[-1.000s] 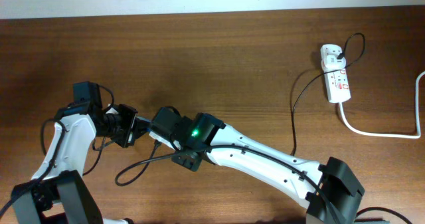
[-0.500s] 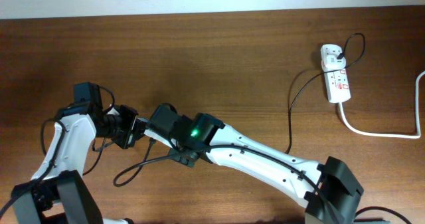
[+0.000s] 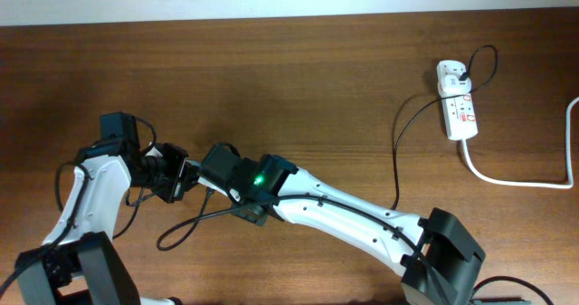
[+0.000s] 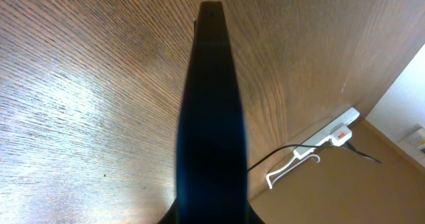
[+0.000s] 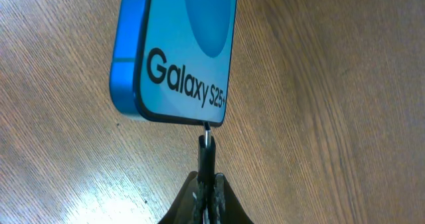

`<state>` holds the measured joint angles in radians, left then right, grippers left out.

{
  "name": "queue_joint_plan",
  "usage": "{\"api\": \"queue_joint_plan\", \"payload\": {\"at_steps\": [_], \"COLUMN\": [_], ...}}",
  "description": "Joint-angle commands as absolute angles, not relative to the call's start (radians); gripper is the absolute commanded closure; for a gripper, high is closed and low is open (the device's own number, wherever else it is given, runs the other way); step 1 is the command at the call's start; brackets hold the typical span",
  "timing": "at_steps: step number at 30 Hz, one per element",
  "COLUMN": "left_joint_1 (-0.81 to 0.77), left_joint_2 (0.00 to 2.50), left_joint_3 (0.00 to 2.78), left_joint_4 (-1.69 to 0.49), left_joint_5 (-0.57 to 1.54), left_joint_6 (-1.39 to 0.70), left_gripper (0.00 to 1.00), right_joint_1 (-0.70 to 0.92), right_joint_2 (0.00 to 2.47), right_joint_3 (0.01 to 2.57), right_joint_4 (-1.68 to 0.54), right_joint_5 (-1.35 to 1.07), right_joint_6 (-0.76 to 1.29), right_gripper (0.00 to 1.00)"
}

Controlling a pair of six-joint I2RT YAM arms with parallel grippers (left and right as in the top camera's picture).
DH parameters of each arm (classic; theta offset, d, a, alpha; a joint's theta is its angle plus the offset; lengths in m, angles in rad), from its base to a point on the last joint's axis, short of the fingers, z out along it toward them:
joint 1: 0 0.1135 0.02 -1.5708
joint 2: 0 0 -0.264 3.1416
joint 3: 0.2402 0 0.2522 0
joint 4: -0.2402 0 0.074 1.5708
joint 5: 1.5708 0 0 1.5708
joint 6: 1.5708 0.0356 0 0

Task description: Plug charger to phone and switch on socket

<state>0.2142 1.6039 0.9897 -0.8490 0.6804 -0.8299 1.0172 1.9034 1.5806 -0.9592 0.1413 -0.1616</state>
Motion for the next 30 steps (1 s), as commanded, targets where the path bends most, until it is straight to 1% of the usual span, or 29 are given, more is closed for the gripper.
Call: {"api": "queue_joint_plan", "payload": {"at_steps": [1,6,12,14,21,24,30], "left_joint_1": [0.211,0.211,0.211,0.211,0.211,0.211,0.211], "left_joint_2": [1.607,1.607,1.607,1.607,1.607,1.607,1.607], "left_joint_3": [1.012,1.012,1.012,1.012,1.012,1.012,1.012], "left_joint_4": [-0.85,-0.85,-0.854,-0.854,-0.855,-0.858,-0.859], "left_joint_5": [0.704,0.692,0.692,0.69,0.669,0.665,0.619], "left_joint_6": [-0.817,-0.817,-0.817,-0.817,-0.818,-0.818,-0.825], "left_gripper": [1.0,1.0,1.0,1.0,1.0,1.0,1.0], "right_joint_1": [1.028,1.067,1.074,1.074,1.093,1.118,1.119], "right_joint_2": [1.918,1.918,1.918,1.918,1.918,1.92,1.92], "right_joint_3": [1.596,1.596,1.596,1.596,1.596,1.594,1.593], "right_joint_4": [-0.958,-0.964,-0.964,-0.969,-0.971,-0.971,-1.017], "right_joint_5": [0.143,0.187,0.234,0.317,0.324,0.374,0.379], "right_joint_6": [-0.165,-0.168,-0.167,-0.141,-0.141,-0.141,-0.121], "right_gripper": [0.96,0.96,0.96,0.96,0.96,0.96,0.96]}}
